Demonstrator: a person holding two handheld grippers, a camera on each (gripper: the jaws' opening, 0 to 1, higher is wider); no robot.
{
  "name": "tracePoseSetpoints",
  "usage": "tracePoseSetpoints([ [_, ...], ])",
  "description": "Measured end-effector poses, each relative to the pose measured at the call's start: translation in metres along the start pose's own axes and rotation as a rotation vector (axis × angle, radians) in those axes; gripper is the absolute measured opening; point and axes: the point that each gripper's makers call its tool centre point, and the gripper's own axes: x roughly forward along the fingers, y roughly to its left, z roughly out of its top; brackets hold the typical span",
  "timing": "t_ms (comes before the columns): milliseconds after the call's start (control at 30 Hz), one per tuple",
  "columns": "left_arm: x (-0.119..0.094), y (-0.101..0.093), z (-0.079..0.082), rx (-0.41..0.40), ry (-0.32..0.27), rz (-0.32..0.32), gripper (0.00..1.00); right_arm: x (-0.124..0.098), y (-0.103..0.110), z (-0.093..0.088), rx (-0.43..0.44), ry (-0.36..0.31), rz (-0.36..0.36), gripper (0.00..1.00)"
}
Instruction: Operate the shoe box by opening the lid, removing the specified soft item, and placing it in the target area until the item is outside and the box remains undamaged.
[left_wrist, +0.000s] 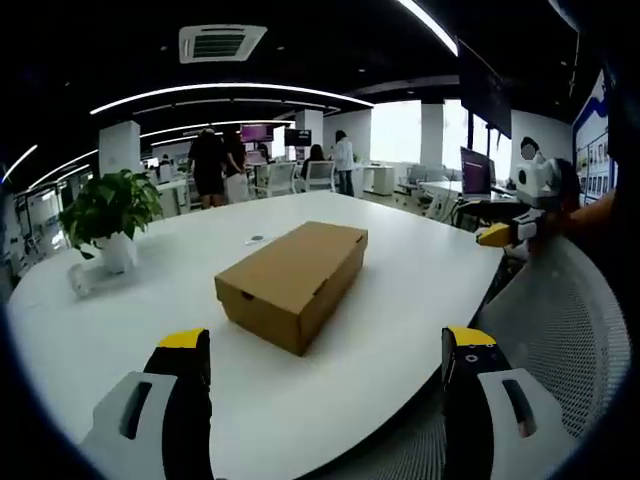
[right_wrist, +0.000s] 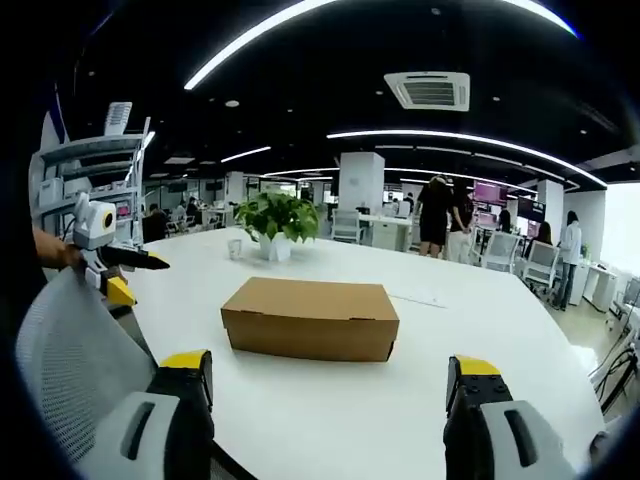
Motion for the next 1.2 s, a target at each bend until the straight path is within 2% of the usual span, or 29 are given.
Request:
tracePoseSetpoints([
  [367, -0.003, 0.018, 0.004, -0.034, -0.018, 0.068, 1.00, 0.001, 0.010, -0.004, -0.024, 0.034, 0.038, 0.99],
  [1200, 0.000, 0.020, 0.003, -0.045, -0.005, 0.069, 1.00, 0.001, 0.006, -0.006, -0.020, 0.053, 0.025, 0.99],
])
